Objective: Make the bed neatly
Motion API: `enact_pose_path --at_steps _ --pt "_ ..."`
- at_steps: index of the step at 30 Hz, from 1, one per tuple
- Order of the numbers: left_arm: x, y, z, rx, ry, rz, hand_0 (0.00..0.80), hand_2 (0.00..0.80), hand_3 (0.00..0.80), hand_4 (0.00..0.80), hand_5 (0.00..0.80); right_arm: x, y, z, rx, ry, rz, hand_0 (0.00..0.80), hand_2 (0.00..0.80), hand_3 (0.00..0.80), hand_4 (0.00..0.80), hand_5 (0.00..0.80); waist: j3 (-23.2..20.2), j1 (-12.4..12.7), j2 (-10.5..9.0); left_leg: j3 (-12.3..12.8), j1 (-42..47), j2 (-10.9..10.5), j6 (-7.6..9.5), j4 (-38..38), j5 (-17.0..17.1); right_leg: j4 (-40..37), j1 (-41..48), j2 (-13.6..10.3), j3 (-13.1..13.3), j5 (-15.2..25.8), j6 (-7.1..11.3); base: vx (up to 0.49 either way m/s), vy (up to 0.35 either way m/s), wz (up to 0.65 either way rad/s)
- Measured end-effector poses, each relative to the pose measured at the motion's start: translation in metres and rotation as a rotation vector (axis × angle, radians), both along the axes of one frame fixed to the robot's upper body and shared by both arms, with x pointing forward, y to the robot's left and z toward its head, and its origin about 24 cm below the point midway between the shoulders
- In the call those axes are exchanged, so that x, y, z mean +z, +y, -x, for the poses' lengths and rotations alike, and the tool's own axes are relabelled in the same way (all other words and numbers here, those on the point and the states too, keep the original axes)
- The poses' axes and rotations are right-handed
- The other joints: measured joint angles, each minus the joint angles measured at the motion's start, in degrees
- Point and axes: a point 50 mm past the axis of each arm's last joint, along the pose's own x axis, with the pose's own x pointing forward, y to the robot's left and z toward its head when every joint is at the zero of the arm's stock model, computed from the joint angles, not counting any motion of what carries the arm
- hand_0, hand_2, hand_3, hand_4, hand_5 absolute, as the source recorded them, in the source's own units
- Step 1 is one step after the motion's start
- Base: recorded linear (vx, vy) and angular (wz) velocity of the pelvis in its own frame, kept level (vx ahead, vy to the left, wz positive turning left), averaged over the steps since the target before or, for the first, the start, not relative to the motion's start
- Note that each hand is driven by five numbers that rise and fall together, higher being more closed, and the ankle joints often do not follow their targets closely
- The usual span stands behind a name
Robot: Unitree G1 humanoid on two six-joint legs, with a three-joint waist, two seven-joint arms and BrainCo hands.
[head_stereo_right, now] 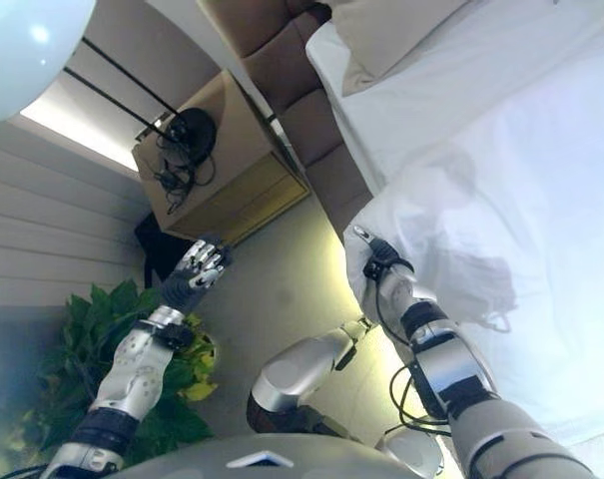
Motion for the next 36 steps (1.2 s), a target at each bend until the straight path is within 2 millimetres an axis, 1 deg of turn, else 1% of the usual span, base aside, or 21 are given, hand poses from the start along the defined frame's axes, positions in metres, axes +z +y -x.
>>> enact_pose_path --at_steps 3,5,7,9,11,15,16,18,20,22,24,26,27,28,29,32,33,34,35,36 --pt "0.001 0.001 0.001 0.013 -0.018 -0.003 0.0 0.0 0.0 0.0 0.0 -0.025 -0.005 0.024 -0.032 0.066 -0.035 0.0 0.0 0.0 0.0 0.0 -0.7 0.0 -1.42 1.0 0.0 0.5 -0.01 -0.2 0.0 0.0 -0.6 0.2 0.5 0.0 0.01 -0.044 -0.094 -0.15" --pt "0.002 0.002 -0.001 0.023 -0.03 -0.004 0.0 0.0 0.0 0.0 0.0 -0.042 -0.012 0.044 -0.068 0.118 -0.072 0.0 0.0 0.0 0.0 0.0 -1.0 -1.0 -2.2 1.3 -0.1 0.9 -0.07 -0.2 0.0 0.1 -1.4 0.2 0.9 0.0 -0.01 -0.04 -0.056 -0.14" --pt "0.001 0.004 0.0 0.043 -0.03 -0.009 0.0 0.0 0.0 0.0 0.0 -0.055 -0.022 0.062 -0.116 0.155 -0.11 0.0 0.0 0.0 0.0 0.0 -1.1 -1.8 -2.4 1.9 -0.2 1.3 -0.08 -0.2 -0.1 0.1 -1.7 0.4 1.7 0.1 -0.01 -0.035 -0.047 -0.17" --pt "-0.001 0.006 0.001 0.064 -0.028 -0.014 0.0 0.0 0.0 0.0 0.0 -0.064 -0.037 0.077 -0.169 0.17 -0.116 0.0 0.0 0.0 0.0 0.0 -1.2 -3.2 -2.71 2.6 -0.5 1.8 -0.09 -0.2 -0.1 0.5 -2.6 0.6 2.5 0.1 -0.02 -0.031 -0.056 -0.2" --pt "0.0 0.005 0.001 0.072 -0.034 -0.015 0.0 0.0 0.0 0.0 0.0 -0.071 -0.052 0.093 -0.235 0.175 -0.131 0.0 0.0 0.0 0.0 0.0 -1.2 -3.8 -2.94 3.1 -0.9 2.4 -0.09 -0.2 0.0 0.6 -3.6 0.9 3.5 0.3 -0.11 -0.022 -0.06 -0.17" --pt "-0.001 0.007 0.003 0.096 -0.032 -0.021 0.0 0.0 0.0 0.0 0.0 -0.078 -0.079 0.115 -0.316 0.169 -0.149 0.0 0.0 0.0 0.0 0.0 -1.1 -6.1 -3.25 3.9 -0.9 3.0 -0.11 -0.2 0.1 0.7 -3.9 1.2 4.1 0.4 -0.17 -0.023 -0.081 -0.1" --pt "-0.002 0.007 0.003 0.099 -0.029 -0.022 0.0 0.0 0.0 0.0 0.0 -0.076 -0.08 0.114 -0.323 0.15 -0.161 0.0 0.0 0.0 0.0 0.0 -1.1 -6.2 -3.35 4.3 -0.9 3.2 -0.12 -0.2 0.1 0.8 -4.2 1.3 4.6 0.5 -0.21 0.0 -0.084 -0.22" --pt "-0.001 0.007 0.002 0.099 -0.031 -0.022 0.0 0.0 0.0 0.0 0.0 -0.078 -0.087 0.122 -0.342 0.127 -0.177 0.0 0.0 0.0 0.0 0.0 -1.1 -7.1 -3.75 4.7 -0.8 3.7 -0.24 -0.1 0.0 0.7 -4.4 1.7 5.1 0.8 -0.1 0.003 -0.066 -0.15" --pt "-0.001 0.007 0.003 0.1 -0.031 -0.024 0.0 0.0 0.0 0.0 0.0 -0.078 -0.089 0.125 -0.364 0.096 -0.205 0.0 0.0 0.0 0.0 0.0 -1.0 -8.2 -4.14 5.0 -0.8 4.1 -0.34 0.0 0.0 0.6 -4.5 2.0 5.3 0.8 -0.27 -0.013 -0.047 -0.08" --pt "-0.002 0.007 0.003 0.106 -0.03 -0.026 0.0 0.0 0.0 0.0 0.0 -0.076 -0.09 0.125 -0.382 0.054 -0.229 0.0 0.0 0.0 0.0 0.0 -0.8 -9.4 -4.55 6.2 -1.0 4.7 -0.46 0.2 -0.1 1.1 -5.4 2.0 5.9 0.8 -0.45 -0.11 -0.003 -0.17" --pt "-0.001 0.008 0.003 0.123 -0.042 -0.074 0.0 0.0 0.0 0.0 0.0 -0.074 -0.093 0.128 -0.408 0.003 -0.254 0.0 0.0 0.0 0.0 0.0 -0.6 -10.5 -4.9 7.5 -0.9 5.1 -0.39 0.2 -0.1 1.5 -5.8 2.0 6.5 0.9 -0.52 -0.074 -0.002 -0.18" --pt "0.001 0.01 0.003 0.144 -0.061 -0.137 0.0 0.0 0.0 0.0 0.0 -0.071 -0.095 0.127 -0.436 -0.034 -0.268 0.0 0.0 0.0 0.0 0.0 -0.5 -11.6 -5.14 7.8 -1.0 5.4 -0.39 0.3 -0.1 1.9 -6.6 2.0 7.2 0.7 -0.92 -0.037 -0.021 -0.19" --pt "0.002 0.008 0.0 0.153 -0.083 -0.188 0.0 0.0 0.0 0.0 0.0 -0.07 -0.097 0.127 -0.458 -0.053 -0.282 0.0 0.0 0.0 0.0 0.0 -0.3 -12.8 -5.4 8.6 -1.0 5.8 -0.59 0.3 -0.2 2.3 -7.2 2.0 8.1 0.7 -1.11 -0.054 -0.052 -0.3" --pt "0.003 0.008 -0.002 0.166 -0.1 -0.235 0.0 0.0 0.0 0.0 0.0 -0.069 -0.098 0.127 -0.473 -0.077 -0.299 0.0 0.0 0.0 0.0 0.0 -0.1 -13.3 -5.66 9.2 -1.2 6.1 -0.62 0.3 -0.3 2.6 -8.1 2.0 8.7 0.7 -1.21 -0.075 -0.077 -0.29" --pt "0.004 0.006 -0.004 0.182 -0.115 -0.288 0.0 0.0 0.0 0.0 0.0 -0.067 -0.1 0.127 -0.495 -0.105 -0.32 0.0 0.0 0.0 0.0 0.0 0.0 -14.6 -5.85 9.4 -1.7 6.5 -0.65 0.3 -0.4 3.0 -9.0 2.2 9.4 0.7 -1.34 -0.09 -0.082 -0.31" --pt "0.014 0.004 -0.018 0.237 -0.199 -0.436 0.0 0.0 0.0 0.0 0.0 -0.063 -0.105 0.126 -0.552 -0.17 -0.36 0.0 0.0 0.0 0.0 0.0 1.1 -17.0 -6.9 11.4 -3.5 8.3 -0.63 1.4 -0.3 3.6 -12.2 3.2 11.4 1.5 -1.95 -0.124 -0.082 -0.39" --pt "0.021 0.003 -0.024 0.26 -0.238 -0.481 0.0 0.0 0.0 0.0 0.0 -0.061 -0.107 0.125 -0.574 -0.192 -0.374 0.0 0.0 0.0 0.0 0.0 1.6 -18.0 -7.55 12.0 -3.9 8.9 -0.64 1.5 -0.3 3.6 -13.0 3.6 11.7 2.0 -2.15 -0.11 -0.067 -0.47" --pt "0.025 0.002 -0.029 0.286 -0.269 -0.52 0.0 0.0 0.0 0.0 0.0 -0.058 -0.108 0.124 -0.585 -0.214 -0.38 0.0 0.0 0.0 0.0 0.0 2.2 -18.8 -8.25 12.9 -4.1 9.5 -0.74 1.6 -0.4 3.4 -13.9 4.1 12.9 2.5 -2.21 -0.115 -0.078 -0.55" --pt "0.029 0.001 -0.036 0.308 -0.299 -0.56 0.0 0.0 0.0 0.0 0.0 -0.056 -0.11 0.122 -0.594 -0.235 -0.382 0.0 0.0 0.0 0.0 0.0 2.7 -19.3 -9.03 13.8 -4.2 10.4 -0.84 1.7 -0.4 3.1 -14.5 4.6 13.3 3.1 -2.38 -0.11 -0.084 -0.56" --pt "0.033 0.0 -0.04 0.326 -0.322 -0.592 0.0 0.0 0.0 0.0 0.0 -0.053 -0.111 0.121 -0.597 -0.253 -0.387 0.0 0.0 0.0 0.0 0.0 3.2 -20.3 -9.57 14.2 -4.5 10.9 -1.03 2.0 -0.6 2.8 -14.8 5.1 14.1 3.5 -2.59 -0.106 -0.082 -0.49"
